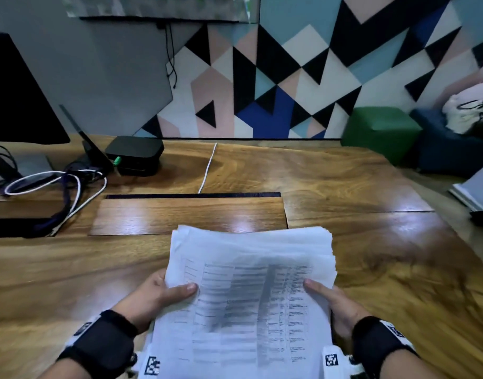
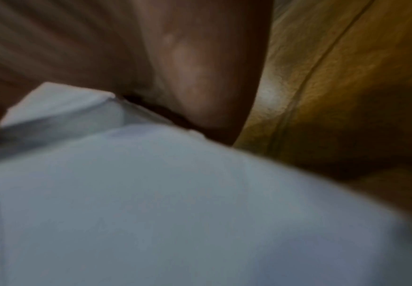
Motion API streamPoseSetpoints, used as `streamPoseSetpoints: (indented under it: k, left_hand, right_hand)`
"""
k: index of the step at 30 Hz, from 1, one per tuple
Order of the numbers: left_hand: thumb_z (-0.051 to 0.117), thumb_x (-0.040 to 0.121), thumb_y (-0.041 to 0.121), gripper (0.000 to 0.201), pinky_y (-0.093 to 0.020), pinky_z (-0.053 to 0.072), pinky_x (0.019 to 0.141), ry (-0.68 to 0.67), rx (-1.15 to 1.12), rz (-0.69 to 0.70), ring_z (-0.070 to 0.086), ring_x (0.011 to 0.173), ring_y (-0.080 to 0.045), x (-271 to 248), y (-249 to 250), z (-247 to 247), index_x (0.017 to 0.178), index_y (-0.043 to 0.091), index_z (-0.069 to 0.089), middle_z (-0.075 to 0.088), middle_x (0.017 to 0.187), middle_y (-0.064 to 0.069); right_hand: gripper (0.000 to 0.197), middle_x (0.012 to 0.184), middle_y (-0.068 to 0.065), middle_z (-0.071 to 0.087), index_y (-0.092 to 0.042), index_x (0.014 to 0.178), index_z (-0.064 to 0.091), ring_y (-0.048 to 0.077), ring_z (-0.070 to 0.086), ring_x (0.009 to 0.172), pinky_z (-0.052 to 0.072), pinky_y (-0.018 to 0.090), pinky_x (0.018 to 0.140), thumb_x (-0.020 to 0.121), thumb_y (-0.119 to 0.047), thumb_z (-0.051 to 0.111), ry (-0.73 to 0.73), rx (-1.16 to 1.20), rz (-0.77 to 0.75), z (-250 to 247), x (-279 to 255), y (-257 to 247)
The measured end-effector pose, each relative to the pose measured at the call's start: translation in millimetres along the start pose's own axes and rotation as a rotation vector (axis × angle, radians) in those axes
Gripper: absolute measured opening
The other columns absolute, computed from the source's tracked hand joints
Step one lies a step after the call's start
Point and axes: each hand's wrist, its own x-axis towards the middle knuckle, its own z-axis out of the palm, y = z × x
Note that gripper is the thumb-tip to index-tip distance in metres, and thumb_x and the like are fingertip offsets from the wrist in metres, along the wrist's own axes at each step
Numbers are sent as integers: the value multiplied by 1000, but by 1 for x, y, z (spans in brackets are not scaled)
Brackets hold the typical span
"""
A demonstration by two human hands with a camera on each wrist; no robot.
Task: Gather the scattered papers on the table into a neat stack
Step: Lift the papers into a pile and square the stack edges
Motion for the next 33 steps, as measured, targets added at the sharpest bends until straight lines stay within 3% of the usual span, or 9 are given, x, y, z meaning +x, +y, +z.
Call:
streamPoseSetpoints:
  k: [4,8,10,14,18,20,23,27,33]
  left_hand:
    - [96,43,36,63,-28,60,62,135,56,245,74,72,-23,1,30,8,88,-4,77,77,89,-17]
    - [69,81,4,9,-13,55,59,478,-3,561,67,62,2,9,35,32,79,11,73,75,69,12]
    - [62,88,2,13,-12,55,63,602,-79,609,68,67,5,15,26,38,88,12,70,75,72,17]
    - [75,81,16,15,-22,58,66,747,-94,464,72,80,-18,36,-30,29,94,8,70,77,76,7]
    - [78,76,6,14,-31,56,69,778,19,203,70,88,-35,46,-91,16,85,3,68,73,83,-15]
    - [74,80,-1,10,-23,57,58,794,17,191,69,81,-30,45,-94,13,83,5,67,72,85,-17]
    - [67,84,-5,10,-11,53,50,799,24,233,66,64,-14,42,-80,9,94,-2,67,71,90,-21]
    - [54,84,-19,28,-9,53,56,785,24,362,66,59,3,33,-59,7,89,7,64,72,71,7]
    - [46,87,-18,30,-10,53,53,771,11,407,64,55,7,38,-50,19,99,5,60,65,82,-7]
  right_hand:
    - [92,109,13,75,-4,109,70,33,69,105,51,48,98,31,-43,99,141,-81,-270,16,-14,-38]
    - [12,83,-22,76,-18,93,70,-7,70,84,52,8,70,85,-11,72,240,-241,-735,61,-35,-70]
    - [22,79,-27,74,-20,93,68,-11,68,79,51,5,70,88,0,64,294,-230,-858,76,-41,-65]
    - [21,83,-19,77,-14,91,70,0,72,81,55,14,73,81,5,71,388,-299,-719,62,-23,-12]
    - [28,49,-12,66,-6,59,61,3,61,53,54,25,54,85,-9,71,439,-628,-364,28,4,45]
    - [22,56,-6,68,-7,67,67,10,64,62,56,36,63,88,-14,69,466,-650,-363,22,11,52]
    - [10,78,-9,76,-10,90,73,12,68,81,55,29,76,90,-4,65,458,-560,-448,27,5,46]
    - [25,75,2,74,-11,83,66,-2,63,64,52,16,62,79,13,67,441,-463,-571,39,-16,23]
    - [30,77,0,66,-10,87,64,-10,59,59,48,6,57,83,18,53,554,-300,-696,61,-7,2]
